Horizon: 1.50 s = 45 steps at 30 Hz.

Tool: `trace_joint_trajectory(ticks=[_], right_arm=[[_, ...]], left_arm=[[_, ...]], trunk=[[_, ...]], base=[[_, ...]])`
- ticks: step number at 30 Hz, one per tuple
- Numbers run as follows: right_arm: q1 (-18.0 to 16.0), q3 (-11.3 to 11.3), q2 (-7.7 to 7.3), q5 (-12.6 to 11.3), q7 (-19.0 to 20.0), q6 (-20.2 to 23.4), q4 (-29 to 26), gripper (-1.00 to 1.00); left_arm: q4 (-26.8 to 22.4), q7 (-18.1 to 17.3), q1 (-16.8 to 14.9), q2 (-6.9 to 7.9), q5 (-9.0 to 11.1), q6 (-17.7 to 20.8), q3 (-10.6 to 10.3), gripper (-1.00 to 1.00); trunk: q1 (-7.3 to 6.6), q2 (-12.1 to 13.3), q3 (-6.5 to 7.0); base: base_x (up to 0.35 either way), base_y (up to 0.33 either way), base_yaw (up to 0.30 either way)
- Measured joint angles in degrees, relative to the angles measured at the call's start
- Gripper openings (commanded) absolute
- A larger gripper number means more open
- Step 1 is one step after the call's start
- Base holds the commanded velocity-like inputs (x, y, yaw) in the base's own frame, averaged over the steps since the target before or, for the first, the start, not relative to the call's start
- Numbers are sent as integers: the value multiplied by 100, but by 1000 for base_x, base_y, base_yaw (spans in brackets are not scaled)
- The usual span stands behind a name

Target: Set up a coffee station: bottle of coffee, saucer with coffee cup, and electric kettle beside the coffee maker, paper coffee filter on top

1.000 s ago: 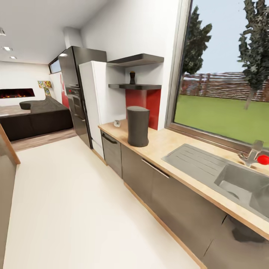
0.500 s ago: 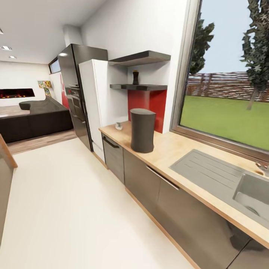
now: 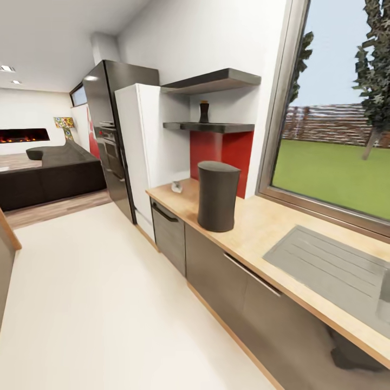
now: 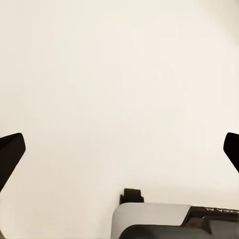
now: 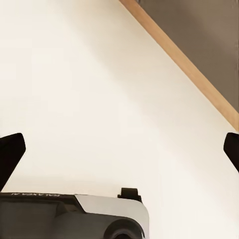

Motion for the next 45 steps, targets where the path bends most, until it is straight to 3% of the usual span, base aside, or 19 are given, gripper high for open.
trace_joint_trajectory(ticks=[45], right_arm=[[0, -3, 0, 0, 0, 3, 0, 100]], left_arm=[[0, 0, 0, 0, 0, 0, -3, 100]], trunk=[[0, 0, 0]], base=[[294, 216, 0]])
